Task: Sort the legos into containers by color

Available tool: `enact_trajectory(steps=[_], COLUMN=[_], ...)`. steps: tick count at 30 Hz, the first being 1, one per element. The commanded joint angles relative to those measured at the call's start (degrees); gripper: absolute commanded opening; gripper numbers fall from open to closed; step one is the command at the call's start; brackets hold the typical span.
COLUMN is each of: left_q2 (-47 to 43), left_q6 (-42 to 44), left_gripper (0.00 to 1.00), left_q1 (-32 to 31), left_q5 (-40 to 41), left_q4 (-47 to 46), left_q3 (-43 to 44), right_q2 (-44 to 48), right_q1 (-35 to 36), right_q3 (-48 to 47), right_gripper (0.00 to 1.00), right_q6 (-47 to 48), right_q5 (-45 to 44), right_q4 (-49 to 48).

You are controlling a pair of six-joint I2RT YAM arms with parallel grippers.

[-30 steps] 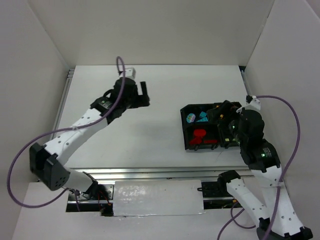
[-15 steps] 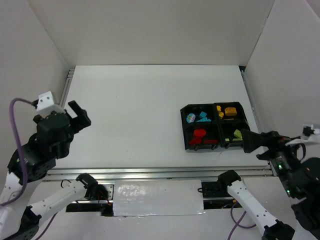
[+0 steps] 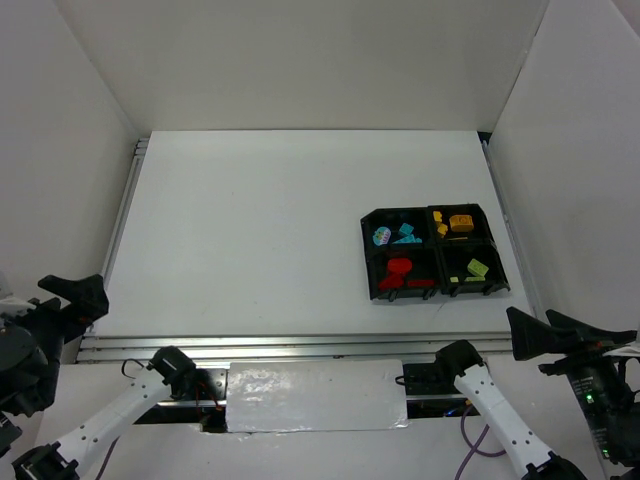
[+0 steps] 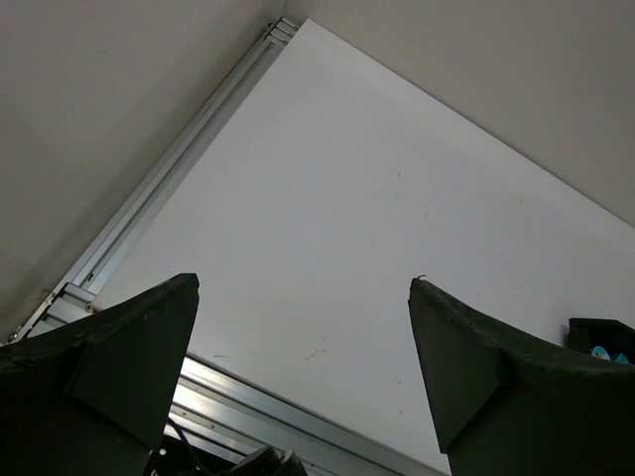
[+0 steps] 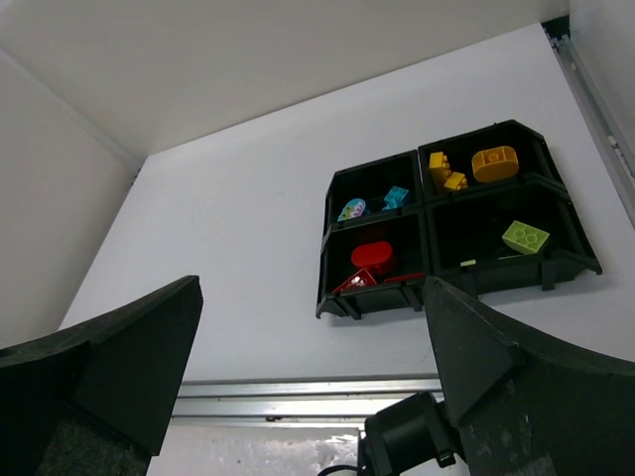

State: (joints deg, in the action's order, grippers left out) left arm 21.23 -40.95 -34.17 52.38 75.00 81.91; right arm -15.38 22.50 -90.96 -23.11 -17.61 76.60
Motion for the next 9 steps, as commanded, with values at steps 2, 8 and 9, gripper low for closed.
enact_trajectory(steps=[2, 8, 9], left_q2=[-0.23, 0.47, 0.65], left_q6=[-1.41, -0.27, -0.01], left_gripper=[1.00, 1.00, 1.00], left_q1=[-0.10, -0.10, -0.10], left_q5=[1.94, 1.59, 1.58], left_q4=[2.87, 1.20, 0.94], left_q3=[0.45, -0.96, -1.22], right_q2=[-0.44, -1.06, -1.15], right_q1=[0.44, 0.44, 0.44], right_q3=[0.26, -0.10, -0.01], right_gripper=[1.00, 1.00, 1.00], right_q6=[0.09, 0.09, 0.09], right_q5=[-0.85, -0.32, -0.41], right_q4=[1.98, 1.89, 1.89])
